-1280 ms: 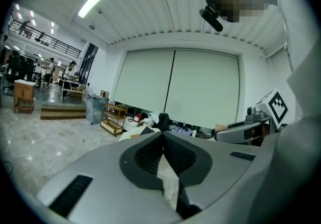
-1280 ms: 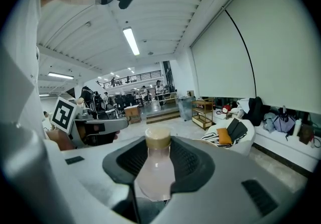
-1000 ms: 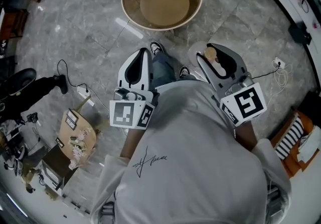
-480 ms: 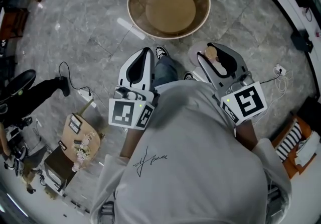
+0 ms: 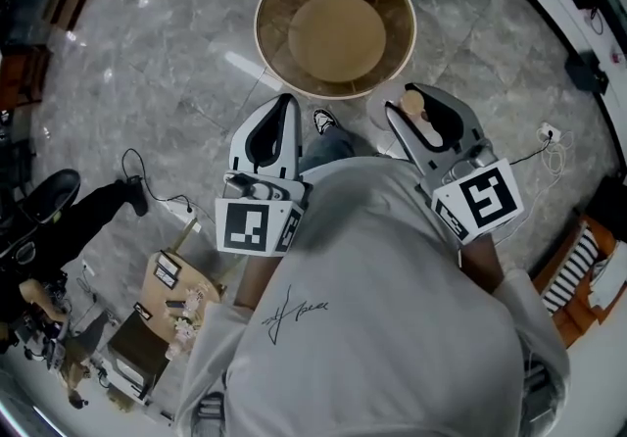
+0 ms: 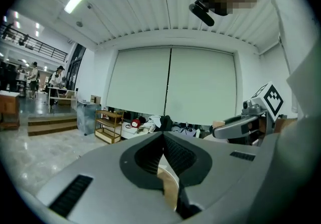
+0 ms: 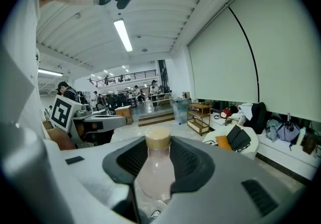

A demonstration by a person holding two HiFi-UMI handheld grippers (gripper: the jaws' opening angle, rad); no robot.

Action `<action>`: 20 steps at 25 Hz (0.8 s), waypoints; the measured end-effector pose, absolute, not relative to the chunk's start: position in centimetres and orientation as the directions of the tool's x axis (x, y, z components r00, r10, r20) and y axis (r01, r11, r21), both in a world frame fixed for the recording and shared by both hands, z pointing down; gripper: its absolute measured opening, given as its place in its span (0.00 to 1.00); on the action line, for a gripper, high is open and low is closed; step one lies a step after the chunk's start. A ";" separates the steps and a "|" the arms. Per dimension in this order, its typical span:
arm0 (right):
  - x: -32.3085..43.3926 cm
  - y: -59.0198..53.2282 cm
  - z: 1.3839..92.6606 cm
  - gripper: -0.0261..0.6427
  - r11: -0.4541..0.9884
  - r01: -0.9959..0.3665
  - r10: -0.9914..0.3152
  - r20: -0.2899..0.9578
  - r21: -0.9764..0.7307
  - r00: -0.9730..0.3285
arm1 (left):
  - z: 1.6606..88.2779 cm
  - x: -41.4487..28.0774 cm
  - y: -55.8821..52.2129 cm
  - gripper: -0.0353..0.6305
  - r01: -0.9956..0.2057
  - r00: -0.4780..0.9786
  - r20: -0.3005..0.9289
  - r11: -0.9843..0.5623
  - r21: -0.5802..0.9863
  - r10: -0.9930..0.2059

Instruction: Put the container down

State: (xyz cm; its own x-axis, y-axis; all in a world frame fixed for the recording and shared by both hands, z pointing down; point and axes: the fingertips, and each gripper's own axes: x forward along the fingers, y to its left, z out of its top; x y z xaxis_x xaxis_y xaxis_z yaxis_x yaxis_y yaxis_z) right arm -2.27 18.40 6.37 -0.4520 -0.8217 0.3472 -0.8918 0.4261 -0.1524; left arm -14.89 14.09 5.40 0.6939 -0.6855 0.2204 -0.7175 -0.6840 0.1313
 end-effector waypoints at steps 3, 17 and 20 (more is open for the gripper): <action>-3.1 16.6 6.2 0.26 0.408 -0.901 -0.834 0.343 -0.146 -0.433 | 5.3 -15.6 12.0 0.08 -0.699 0.713 0.210 -0.702 0.137 -0.669; -5.2 11.5 6.1 0.26 0.361 -0.924 -0.858 0.343 -0.127 -0.382 | 5.7 -17.7 7.2 0.08 -0.647 0.762 0.186 -0.733 0.209 -0.620; -5.3 10.7 6.3 0.26 0.365 -0.923 -0.857 0.343 -0.123 -0.384 | 5.9 -17.9 6.5 0.08 -0.651 0.759 0.189 -0.728 0.215 -0.623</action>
